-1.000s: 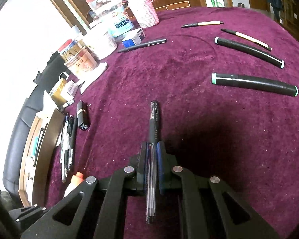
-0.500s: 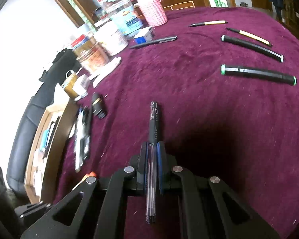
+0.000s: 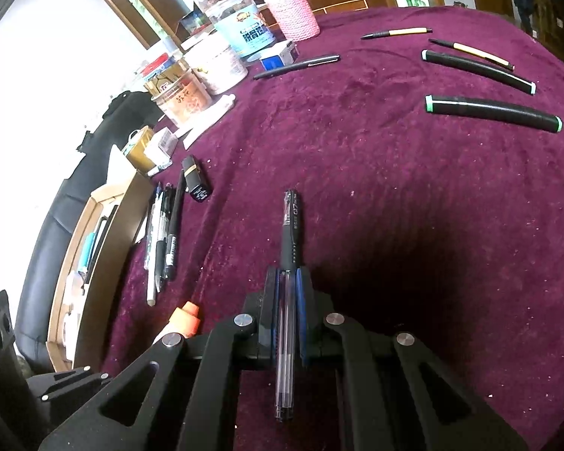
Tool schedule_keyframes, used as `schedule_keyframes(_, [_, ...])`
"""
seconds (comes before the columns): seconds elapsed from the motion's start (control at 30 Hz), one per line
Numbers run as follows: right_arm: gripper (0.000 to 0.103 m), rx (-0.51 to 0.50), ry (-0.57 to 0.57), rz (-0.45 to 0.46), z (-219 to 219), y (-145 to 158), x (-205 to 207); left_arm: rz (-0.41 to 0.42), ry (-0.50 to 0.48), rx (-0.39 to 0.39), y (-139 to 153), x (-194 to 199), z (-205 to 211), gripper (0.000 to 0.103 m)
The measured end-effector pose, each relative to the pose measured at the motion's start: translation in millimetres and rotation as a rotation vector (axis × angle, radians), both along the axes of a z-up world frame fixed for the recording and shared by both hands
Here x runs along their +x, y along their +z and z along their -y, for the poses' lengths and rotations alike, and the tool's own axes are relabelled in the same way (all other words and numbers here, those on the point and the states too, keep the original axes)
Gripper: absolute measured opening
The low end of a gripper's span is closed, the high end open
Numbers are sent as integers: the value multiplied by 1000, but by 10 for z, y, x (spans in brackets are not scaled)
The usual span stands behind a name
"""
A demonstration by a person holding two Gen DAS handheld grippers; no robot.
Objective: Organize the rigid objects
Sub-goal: 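Lift the glue bottle in the left gripper and clear pen in the right off the table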
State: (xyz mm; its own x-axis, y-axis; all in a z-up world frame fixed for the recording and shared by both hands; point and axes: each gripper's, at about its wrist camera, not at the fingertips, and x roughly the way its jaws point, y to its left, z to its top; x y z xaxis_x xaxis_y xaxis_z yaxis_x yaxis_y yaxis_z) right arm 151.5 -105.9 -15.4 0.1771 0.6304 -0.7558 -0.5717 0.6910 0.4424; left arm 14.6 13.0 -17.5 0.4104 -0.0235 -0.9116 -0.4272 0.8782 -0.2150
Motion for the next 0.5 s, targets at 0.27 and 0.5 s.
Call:
schedule_keyframes(0.27, [8, -1, 12, -4, -12, -24, -7, 32, -29, 30, 170, -60, 13, 66])
schedule_keyframes(0.5, [8, 6, 9, -9, -4, -28, -5, -19, -21, 90, 83, 232, -11, 32])
